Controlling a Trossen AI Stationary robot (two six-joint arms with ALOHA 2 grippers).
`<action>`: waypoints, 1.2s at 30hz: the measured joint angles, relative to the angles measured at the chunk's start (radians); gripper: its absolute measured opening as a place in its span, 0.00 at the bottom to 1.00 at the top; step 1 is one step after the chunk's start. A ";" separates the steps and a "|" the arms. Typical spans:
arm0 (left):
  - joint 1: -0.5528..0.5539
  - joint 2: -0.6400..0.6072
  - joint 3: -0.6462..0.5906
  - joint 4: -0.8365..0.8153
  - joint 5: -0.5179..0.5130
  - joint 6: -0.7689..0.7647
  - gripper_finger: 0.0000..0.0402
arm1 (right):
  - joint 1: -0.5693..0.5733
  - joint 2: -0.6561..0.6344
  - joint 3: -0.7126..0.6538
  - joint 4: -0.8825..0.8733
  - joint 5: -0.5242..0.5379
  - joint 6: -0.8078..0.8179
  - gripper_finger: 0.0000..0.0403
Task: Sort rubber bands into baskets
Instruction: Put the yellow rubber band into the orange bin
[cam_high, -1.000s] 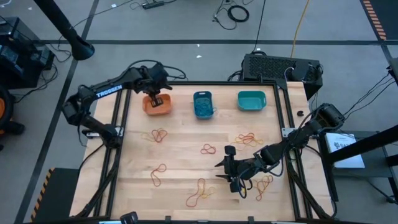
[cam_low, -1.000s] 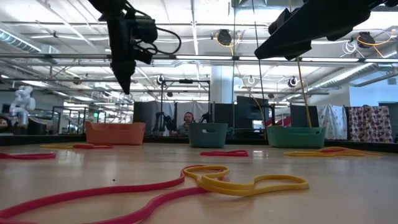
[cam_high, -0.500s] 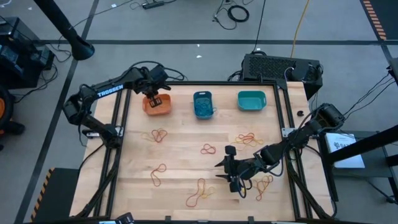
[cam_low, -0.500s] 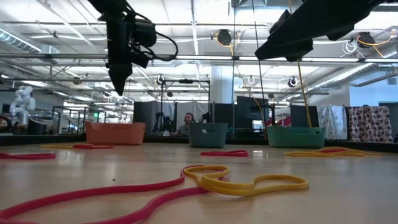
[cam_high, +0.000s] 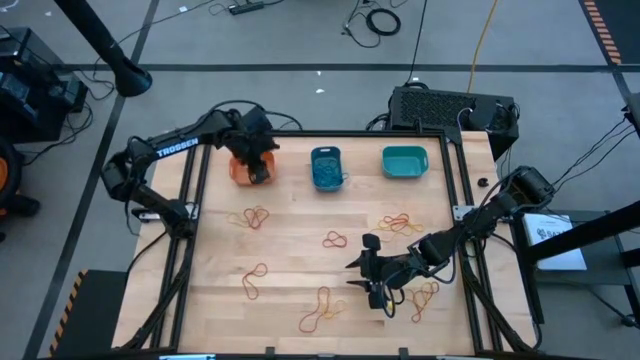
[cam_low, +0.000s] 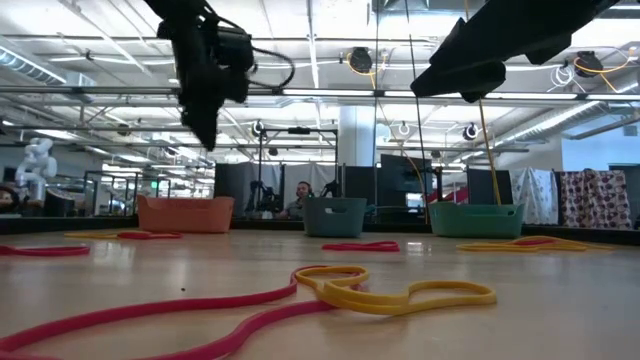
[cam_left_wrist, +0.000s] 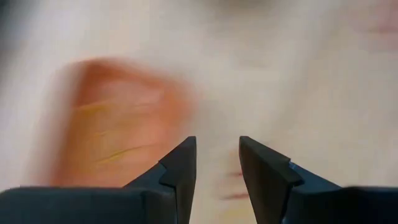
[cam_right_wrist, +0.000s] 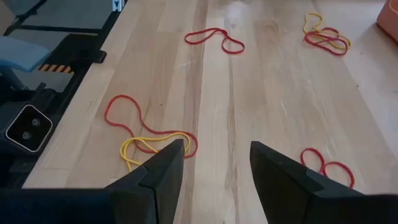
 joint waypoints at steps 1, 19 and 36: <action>-0.025 0.000 -0.001 0.002 0.078 0.000 0.32 | 0.000 0.000 0.000 0.000 0.000 0.009 0.44; -0.839 -0.053 -0.387 0.977 0.017 -0.031 0.32 | -0.113 -0.172 0.131 -1.042 -0.009 0.650 0.37; -1.034 -0.044 -0.621 1.444 -0.184 -0.104 0.32 | -0.370 -0.171 -0.145 -1.109 -0.145 0.613 0.32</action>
